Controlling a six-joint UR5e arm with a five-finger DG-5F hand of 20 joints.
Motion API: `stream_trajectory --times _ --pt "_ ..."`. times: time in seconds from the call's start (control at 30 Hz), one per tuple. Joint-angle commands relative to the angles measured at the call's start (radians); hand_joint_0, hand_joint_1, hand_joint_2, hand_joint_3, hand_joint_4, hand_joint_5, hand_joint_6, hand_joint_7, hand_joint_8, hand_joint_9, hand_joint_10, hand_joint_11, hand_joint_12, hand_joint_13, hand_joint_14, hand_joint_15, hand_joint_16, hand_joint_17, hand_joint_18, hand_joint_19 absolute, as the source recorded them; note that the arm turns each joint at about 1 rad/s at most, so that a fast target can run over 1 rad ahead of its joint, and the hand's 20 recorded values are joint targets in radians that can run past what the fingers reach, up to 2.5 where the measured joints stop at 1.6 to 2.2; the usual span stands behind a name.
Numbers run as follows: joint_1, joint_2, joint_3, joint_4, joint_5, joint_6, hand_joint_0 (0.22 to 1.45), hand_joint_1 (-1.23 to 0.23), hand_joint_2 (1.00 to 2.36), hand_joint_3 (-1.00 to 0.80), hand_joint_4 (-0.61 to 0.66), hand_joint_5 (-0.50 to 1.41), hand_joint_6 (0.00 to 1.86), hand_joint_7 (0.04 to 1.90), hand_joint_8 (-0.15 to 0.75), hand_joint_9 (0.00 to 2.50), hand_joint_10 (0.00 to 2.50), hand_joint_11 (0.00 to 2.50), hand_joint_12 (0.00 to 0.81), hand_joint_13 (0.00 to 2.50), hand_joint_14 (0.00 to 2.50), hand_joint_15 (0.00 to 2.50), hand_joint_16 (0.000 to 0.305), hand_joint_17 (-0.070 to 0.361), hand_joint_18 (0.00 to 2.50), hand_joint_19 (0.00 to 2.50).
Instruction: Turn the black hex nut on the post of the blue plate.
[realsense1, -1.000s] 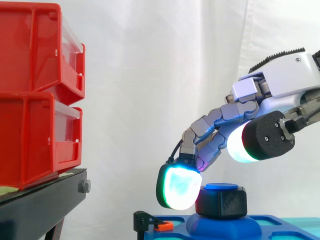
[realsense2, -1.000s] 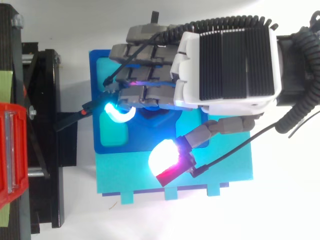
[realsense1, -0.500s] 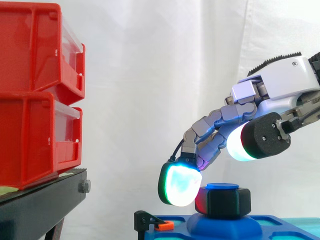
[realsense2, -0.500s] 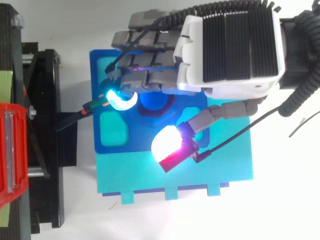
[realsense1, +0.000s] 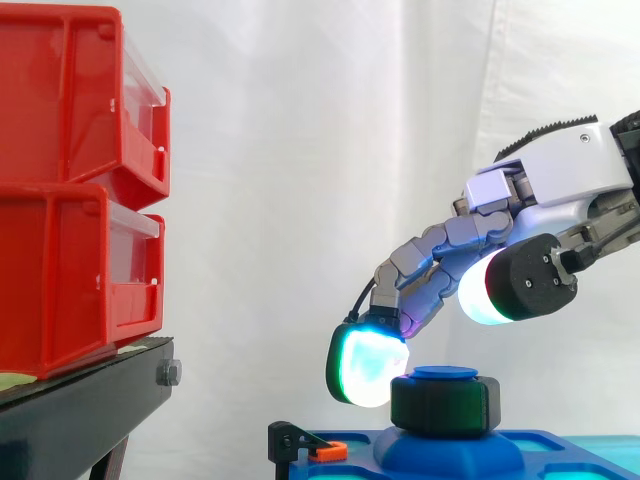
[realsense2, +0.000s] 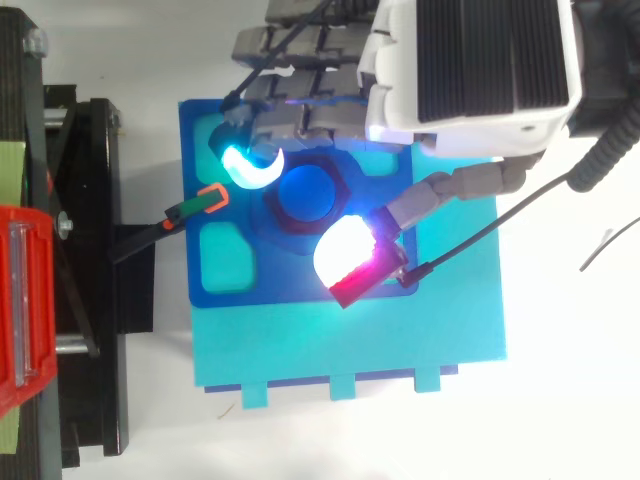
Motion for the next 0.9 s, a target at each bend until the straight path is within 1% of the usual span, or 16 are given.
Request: stream_trajectory --times 0.0,0.07,0.1,0.23,0.37,0.4,0.5,0.53,0.6,0.63,0.67,0.77,0.83,0.87 --pt "-0.015 0.0 0.001 0.0 -0.016 -0.007 0.52 -0.32 1.0 -0.5 0.28 -0.17 0.5 0.84 0.263 0.46 0.0 0.0 0.218 0.37 0.0 0.07 0.016 0.036 0.0 0.29" --pt "-0.018 0.0 0.002 -0.002 -0.019 -0.007 0.53 -0.31 1.0 -0.5 0.29 -0.17 0.5 0.84 0.262 0.46 0.0 0.0 0.217 0.37 0.0 0.07 0.016 0.036 0.0 0.29" --pt "-0.024 0.0 0.004 -0.005 -0.025 -0.007 0.53 -0.32 1.0 -0.5 0.29 -0.17 0.5 0.84 0.262 0.46 0.0 0.0 0.217 0.37 0.0 0.07 0.016 0.036 0.0 0.29" --pt "-0.031 0.0 0.014 -0.007 -0.034 -0.01 0.52 -0.31 1.0 -0.5 0.28 -0.17 0.5 0.84 0.261 0.46 0.0 0.0 0.217 0.37 0.0 0.07 0.016 0.036 0.0 0.29" --pt "-0.033 0.0 0.028 -0.007 -0.036 -0.025 0.52 -0.31 1.0 -0.5 0.29 -0.17 0.5 0.84 0.264 0.46 0.0 0.0 0.218 0.37 0.0 0.07 0.016 0.035 0.0 0.29" --pt "-0.031 0.0 0.039 -0.008 -0.036 -0.033 0.52 -0.31 1.0 -0.5 0.28 -0.17 0.5 0.83 0.263 0.46 0.0 0.0 0.217 0.37 0.0 0.07 0.016 0.035 0.0 0.29" --pt "-0.033 0.0 0.054 -0.017 -0.036 -0.039 0.52 -0.31 1.0 -0.5 0.29 -0.17 0.5 0.83 0.263 0.46 0.0 0.0 0.218 0.37 0.0 0.07 0.016 0.035 0.0 0.29" --pt "-0.028 0.0 0.062 -0.025 -0.034 -0.039 0.52 -0.31 1.0 -0.5 0.29 -0.17 0.5 0.83 0.262 0.46 0.0 0.0 0.217 0.37 0.0 0.07 0.016 0.035 0.0 0.29" --pt "-0.025 0.0 0.07 -0.034 -0.031 -0.039 0.52 -0.31 1.0 -0.5 0.29 -0.17 0.5 0.83 0.264 0.46 0.0 0.0 0.218 0.37 0.0 0.07 0.016 0.035 0.0 0.29" --pt "-0.018 0.0 0.076 -0.037 -0.03 -0.039 0.52 -0.31 1.0 -0.5 0.29 -0.17 0.5 0.83 0.265 0.46 0.0 0.0 0.218 0.37 0.0 0.07 0.016 0.036 0.0 0.3" --pt "-0.016 0.0 0.076 -0.037 -0.028 -0.039 0.52 -0.31 1.0 -0.5 0.29 -0.17 0.5 0.83 0.264 0.46 0.0 0.0 0.219 0.37 0.0 0.07 0.016 0.035 0.0 0.29" --pt "-0.001 0.0 0.076 -0.036 -0.008 -0.037 0.52 -0.31 1.0 -0.5 0.29 -0.17 0.5 0.83 0.265 0.46 0.0 0.0 0.219 0.38 0.0 0.07 0.016 0.036 0.0 0.29" --pt "0.005 0.0 0.076 -0.036 -0.001 -0.037 0.52 -0.31 1.0 -0.5 0.29 -0.17 0.5 0.84 0.265 0.47 0.0 0.0 0.218 0.37 0.0 0.07 0.016 0.036 0.0 0.3" --pt "0.013 0.0 0.076 -0.037 0.007 -0.036 0.52 -0.31 1.0 -0.5 0.29 -0.17 0.5 0.84 0.265 0.47 0.0 0.0 0.218 0.37 0.0 0.08 0.016 0.036 0.0 0.29"
